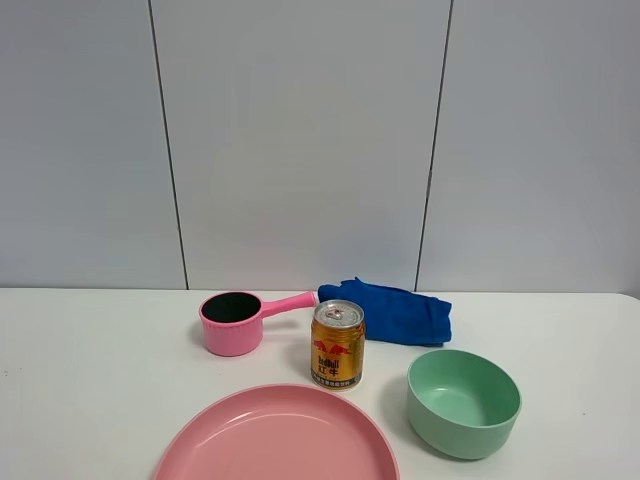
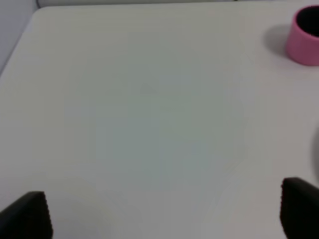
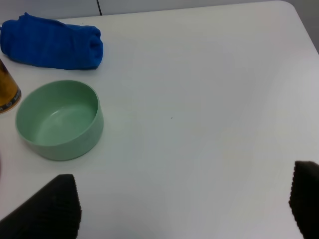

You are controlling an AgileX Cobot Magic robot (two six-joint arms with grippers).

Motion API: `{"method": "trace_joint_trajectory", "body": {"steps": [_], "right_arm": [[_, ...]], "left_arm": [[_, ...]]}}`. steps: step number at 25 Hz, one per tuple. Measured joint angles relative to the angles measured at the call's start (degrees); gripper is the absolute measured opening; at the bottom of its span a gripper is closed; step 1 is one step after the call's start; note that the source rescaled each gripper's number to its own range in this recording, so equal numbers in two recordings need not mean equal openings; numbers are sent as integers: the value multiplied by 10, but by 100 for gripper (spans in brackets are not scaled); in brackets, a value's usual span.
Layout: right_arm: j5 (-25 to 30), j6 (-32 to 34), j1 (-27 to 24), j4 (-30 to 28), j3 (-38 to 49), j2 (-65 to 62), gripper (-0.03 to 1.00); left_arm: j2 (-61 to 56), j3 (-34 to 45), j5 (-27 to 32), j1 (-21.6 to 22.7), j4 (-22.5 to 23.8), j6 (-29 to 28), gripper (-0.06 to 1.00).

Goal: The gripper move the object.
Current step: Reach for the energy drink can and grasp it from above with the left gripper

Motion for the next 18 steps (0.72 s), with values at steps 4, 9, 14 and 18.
{"method": "trace_joint_trajectory", "body": {"steps": [4,9,14,18], "right_arm": [[0,0,0,0,0,0,100],[0,0,0,0,0,0,100],[0,0,0,0,0,0,100],[0,0,0,0,0,0,100]], "left_arm": [[8,-28,-5,0,-39,8,100],[116,-141,-8,0,-67,65,100],[284,-259,-8,0,-150,171,100],[403,-308,-10,0,-229,292,100]]}}
